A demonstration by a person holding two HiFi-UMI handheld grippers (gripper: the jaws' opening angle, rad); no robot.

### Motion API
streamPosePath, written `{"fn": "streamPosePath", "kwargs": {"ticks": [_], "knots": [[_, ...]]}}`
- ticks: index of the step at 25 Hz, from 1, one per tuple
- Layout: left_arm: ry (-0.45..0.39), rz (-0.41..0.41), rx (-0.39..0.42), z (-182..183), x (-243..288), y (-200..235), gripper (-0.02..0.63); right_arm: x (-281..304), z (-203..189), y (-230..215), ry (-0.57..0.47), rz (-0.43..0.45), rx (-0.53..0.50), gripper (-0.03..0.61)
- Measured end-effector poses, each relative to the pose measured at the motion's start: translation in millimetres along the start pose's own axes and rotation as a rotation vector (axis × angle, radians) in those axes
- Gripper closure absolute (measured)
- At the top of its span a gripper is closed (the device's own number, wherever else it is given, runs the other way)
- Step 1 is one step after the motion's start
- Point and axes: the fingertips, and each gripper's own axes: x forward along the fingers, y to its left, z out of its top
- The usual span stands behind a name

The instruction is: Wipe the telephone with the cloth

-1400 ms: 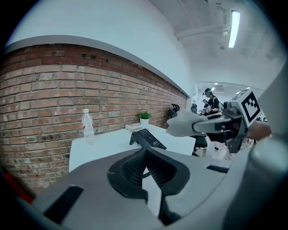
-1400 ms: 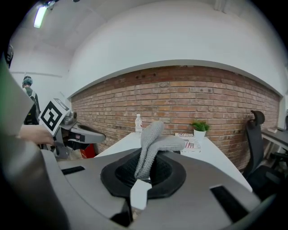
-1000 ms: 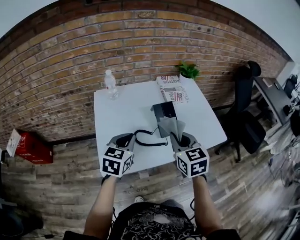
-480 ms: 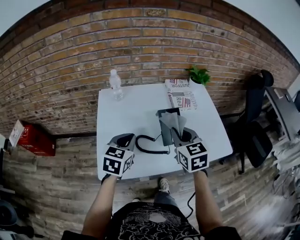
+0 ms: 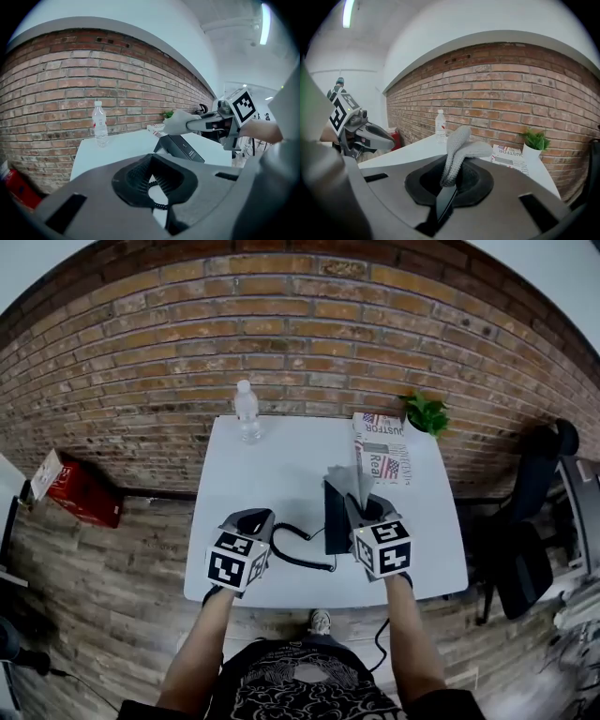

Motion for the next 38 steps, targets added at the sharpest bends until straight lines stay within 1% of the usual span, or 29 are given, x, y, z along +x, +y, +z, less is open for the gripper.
{"fn": "streamPosePath", "kwargs": {"ticks": [4, 9, 17, 25, 30, 38], "knots": [[0.009, 0.017, 0.000, 3.3, 9.6, 1.7, 0.609, 16.3, -1.0, -10.2, 0.009, 0.020, -0.004, 0.575], [0.016, 0.029, -0.011, 4.2, 16.6, 4.8, 0.609, 34.5, -3.3, -18.1, 0.025, 0.024, 0.004, 0.575], [0.031, 0.032, -0.009, 1.7, 21.8, 4.6, 0.609, 56.3, -22.7, -13.0, 0.085, 0.066, 0.012, 0.575], [0.039, 0.027, -0.011, -3.3, 20.8, 2.9, 0.609, 58.8, -41.5, -2.2, 0.118, 0.095, 0.052, 0.575], [0.047, 0.013, 0.003, -6.8, 19.8, -2.7, 0.609, 55.0, -50.8, 2.5, 0.132, 0.096, 0.068, 0.575], [0.048, 0.003, 0.000, -13.4, 10.6, -4.7, 0.609, 48.2, -67.2, 14.0, 0.155, 0.094, 0.090, 0.575]]}}
